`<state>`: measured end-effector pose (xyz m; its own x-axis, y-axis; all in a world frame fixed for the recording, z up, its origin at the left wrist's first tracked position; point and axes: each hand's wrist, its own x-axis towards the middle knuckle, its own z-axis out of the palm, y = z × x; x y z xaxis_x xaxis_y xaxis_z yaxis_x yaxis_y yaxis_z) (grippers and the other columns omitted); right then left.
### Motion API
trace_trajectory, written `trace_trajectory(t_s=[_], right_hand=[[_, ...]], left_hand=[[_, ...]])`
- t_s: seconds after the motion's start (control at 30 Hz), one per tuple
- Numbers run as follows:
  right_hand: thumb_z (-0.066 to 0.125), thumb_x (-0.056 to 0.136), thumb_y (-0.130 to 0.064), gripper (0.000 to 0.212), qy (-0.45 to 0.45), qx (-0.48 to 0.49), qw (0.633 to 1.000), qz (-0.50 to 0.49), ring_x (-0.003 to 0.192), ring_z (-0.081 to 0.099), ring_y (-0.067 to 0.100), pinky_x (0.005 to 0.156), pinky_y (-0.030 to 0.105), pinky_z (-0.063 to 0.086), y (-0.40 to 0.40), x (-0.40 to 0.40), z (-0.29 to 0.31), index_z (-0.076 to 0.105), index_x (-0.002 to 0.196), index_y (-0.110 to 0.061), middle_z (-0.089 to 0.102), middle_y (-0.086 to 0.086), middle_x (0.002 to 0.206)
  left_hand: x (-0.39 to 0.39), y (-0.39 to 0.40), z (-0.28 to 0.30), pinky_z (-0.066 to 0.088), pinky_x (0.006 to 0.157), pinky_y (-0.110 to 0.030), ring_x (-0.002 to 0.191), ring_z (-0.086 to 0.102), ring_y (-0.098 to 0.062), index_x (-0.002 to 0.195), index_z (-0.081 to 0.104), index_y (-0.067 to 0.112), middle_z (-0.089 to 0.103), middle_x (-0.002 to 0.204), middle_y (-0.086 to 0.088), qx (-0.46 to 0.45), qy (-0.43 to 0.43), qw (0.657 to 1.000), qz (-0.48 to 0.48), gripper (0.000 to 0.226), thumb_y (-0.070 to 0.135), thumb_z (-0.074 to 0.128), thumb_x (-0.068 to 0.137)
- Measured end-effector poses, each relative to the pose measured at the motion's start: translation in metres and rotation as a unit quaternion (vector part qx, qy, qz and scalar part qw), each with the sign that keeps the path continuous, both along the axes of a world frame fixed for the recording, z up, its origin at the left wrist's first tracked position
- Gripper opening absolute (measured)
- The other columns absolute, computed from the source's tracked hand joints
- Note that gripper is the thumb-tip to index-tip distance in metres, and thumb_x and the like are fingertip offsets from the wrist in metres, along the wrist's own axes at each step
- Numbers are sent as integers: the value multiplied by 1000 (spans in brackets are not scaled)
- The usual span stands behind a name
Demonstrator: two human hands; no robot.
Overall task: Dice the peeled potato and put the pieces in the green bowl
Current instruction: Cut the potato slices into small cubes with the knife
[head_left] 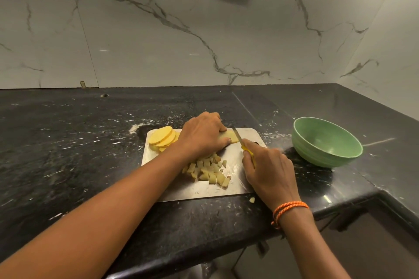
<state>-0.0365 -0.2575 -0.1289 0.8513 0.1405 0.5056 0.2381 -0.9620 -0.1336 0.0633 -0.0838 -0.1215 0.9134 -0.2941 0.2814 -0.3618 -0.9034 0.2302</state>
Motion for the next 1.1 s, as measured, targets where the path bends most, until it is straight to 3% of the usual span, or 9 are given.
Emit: trace_trajectory(t_s=[0.1,0.27,0.43,0.53,0.7,0.83,0.97,1.1], right_hand=[[51,100,-31,35,32,5,999,4,84,69,32,66,38,52,0,4,0,61,132,-25,75,7,96],[52,98,-29,32,41,32,999,13,87,68,33,72,42,54,5,-3,2,65,127,-23,74,10,98],[61,96,-27,27,24,62,998,16,75,67,31,62,37,47,-5,-35,0,68,121,-24,73,7,80],[62,95,-30,31,21,75,997,16,69,66,28,60,39,51,-8,-50,-4,66,126,-29,70,2,73],[66,93,-24,35,-20,120,992,20,50,50,12,51,29,38,-6,-46,-7,68,128,-25,50,-11,55],[62,94,-25,37,-22,107,994,15,67,66,28,59,37,49,5,-16,-2,67,131,-26,72,5,72],[55,96,-27,32,13,71,997,16,81,67,32,62,35,42,13,10,2,68,126,-26,75,8,86],[55,96,-26,30,2,72,997,16,77,66,33,61,38,48,11,10,2,68,123,-24,73,9,83]], left_hand=[[6,-3,-5,58,83,-41,103,61,-15,120,75,27,66,113,10,-13,2,999,34,51,66,69,87],[9,-3,-9,58,82,-41,98,63,-18,115,72,26,68,111,6,-15,-6,999,50,50,66,70,85],[7,-4,-8,58,81,-39,96,62,-18,115,70,22,67,110,4,-15,-21,998,55,48,63,71,89],[5,-4,-7,51,78,-34,100,61,-16,120,69,21,64,114,5,5,-42,998,43,49,62,67,94],[6,3,-6,48,77,-34,110,59,-15,128,70,23,64,120,9,9,-26,999,27,56,66,64,93],[3,7,-7,50,78,-35,113,60,-16,130,71,22,64,122,8,-1,-21,999,24,59,66,67,92],[6,7,-9,46,75,-34,113,60,-15,131,70,26,64,120,10,-6,-20,999,26,58,67,66,91],[4,7,-7,45,75,-33,113,59,-15,130,72,26,64,119,10,-9,-21,1000,18,55,65,67,91]])
